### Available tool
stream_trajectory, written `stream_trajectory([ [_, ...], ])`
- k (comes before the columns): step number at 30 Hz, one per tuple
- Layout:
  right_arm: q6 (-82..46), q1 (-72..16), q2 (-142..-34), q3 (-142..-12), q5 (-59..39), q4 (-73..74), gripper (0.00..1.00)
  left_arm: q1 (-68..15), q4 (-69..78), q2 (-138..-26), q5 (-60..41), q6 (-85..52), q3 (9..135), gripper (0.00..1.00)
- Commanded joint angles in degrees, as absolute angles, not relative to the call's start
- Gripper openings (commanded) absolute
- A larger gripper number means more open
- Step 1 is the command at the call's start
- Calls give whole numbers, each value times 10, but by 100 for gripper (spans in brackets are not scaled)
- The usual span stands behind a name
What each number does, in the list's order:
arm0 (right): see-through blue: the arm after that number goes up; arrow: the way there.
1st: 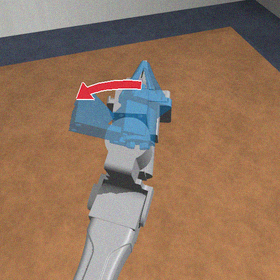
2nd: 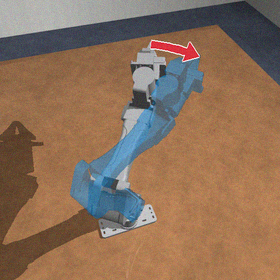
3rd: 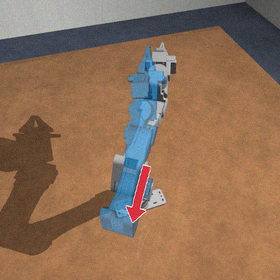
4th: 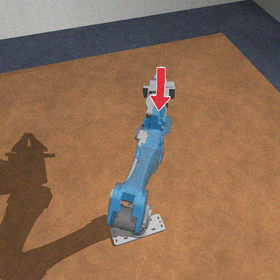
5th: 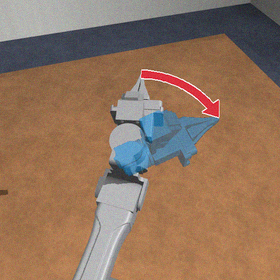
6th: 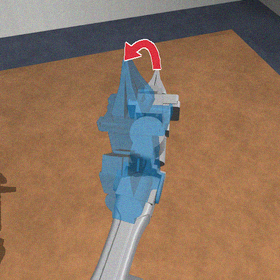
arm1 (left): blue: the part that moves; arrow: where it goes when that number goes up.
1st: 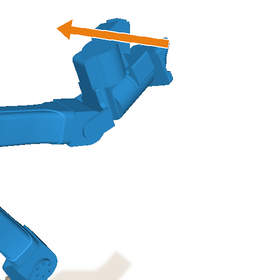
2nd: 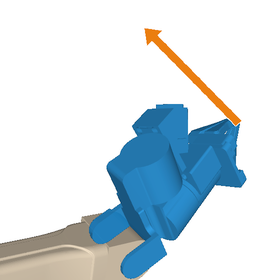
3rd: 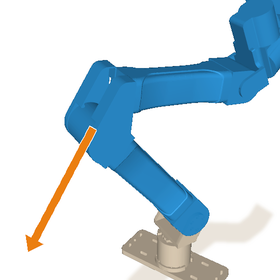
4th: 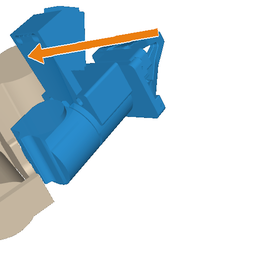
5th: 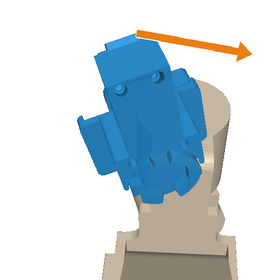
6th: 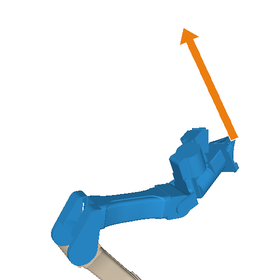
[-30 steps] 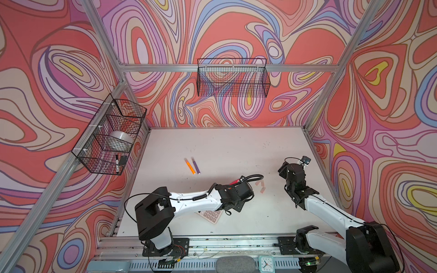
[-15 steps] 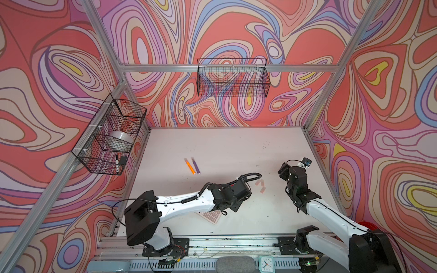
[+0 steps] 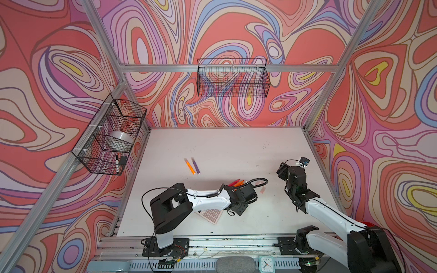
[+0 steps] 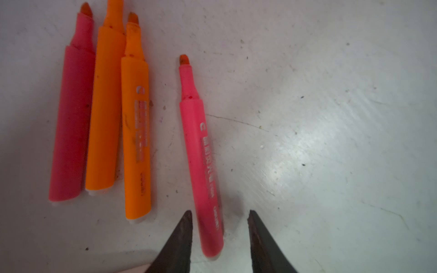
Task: Insert the pens into the pen caps
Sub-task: 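Lift the pink marker upright with the left gripper while the right gripper swings toward it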
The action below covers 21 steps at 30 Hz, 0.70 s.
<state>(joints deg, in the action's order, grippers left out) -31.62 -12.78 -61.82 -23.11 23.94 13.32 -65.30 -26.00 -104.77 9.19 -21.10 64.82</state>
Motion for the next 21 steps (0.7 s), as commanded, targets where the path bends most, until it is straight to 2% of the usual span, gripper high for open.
stream_trajectory([
  [1, -308, -126, -611, -230, 231, 140, 76, -652, -289, -1073, 118, -200, 682, 42],
  [9, -309, -126, -605, -224, 229, 144, 77, -635, -315, -1103, 112, -213, 701, 42],
  [21, -308, -126, -614, -229, 228, 143, 76, -626, -344, -1139, 56, -223, 719, 25],
])
